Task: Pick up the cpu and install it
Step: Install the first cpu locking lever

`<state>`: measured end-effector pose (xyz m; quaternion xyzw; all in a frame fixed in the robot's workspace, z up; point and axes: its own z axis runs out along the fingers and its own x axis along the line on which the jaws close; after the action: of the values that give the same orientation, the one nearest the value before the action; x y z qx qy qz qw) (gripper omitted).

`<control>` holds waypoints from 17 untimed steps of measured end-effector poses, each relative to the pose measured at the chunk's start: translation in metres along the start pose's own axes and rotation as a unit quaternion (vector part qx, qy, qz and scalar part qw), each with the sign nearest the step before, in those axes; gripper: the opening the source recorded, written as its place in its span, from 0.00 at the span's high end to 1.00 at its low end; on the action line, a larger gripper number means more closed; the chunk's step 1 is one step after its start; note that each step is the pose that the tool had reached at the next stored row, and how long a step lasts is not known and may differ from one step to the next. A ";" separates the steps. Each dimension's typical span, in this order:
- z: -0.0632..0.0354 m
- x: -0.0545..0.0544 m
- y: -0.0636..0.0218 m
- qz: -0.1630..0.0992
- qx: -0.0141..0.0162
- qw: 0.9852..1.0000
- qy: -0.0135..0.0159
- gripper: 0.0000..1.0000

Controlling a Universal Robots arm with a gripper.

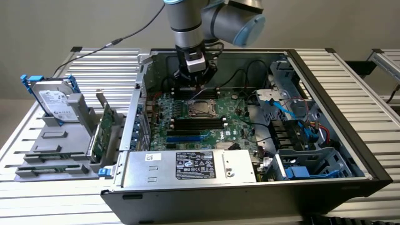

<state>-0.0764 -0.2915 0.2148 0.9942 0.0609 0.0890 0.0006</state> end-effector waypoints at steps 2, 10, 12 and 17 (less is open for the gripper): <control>-0.0019 0.000 0.0000 0.000 0.000 1.000 0.000 0.89; -0.0040 0.000 0.0000 -0.001 0.000 1.000 -0.001 0.89; -0.0042 -0.001 -0.0001 -0.001 0.000 1.000 -0.001 0.89; -0.0086 -0.002 -0.0003 -0.001 0.001 1.000 -0.002 0.89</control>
<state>-0.0800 -0.2915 0.2229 0.9943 0.0624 0.0866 0.0003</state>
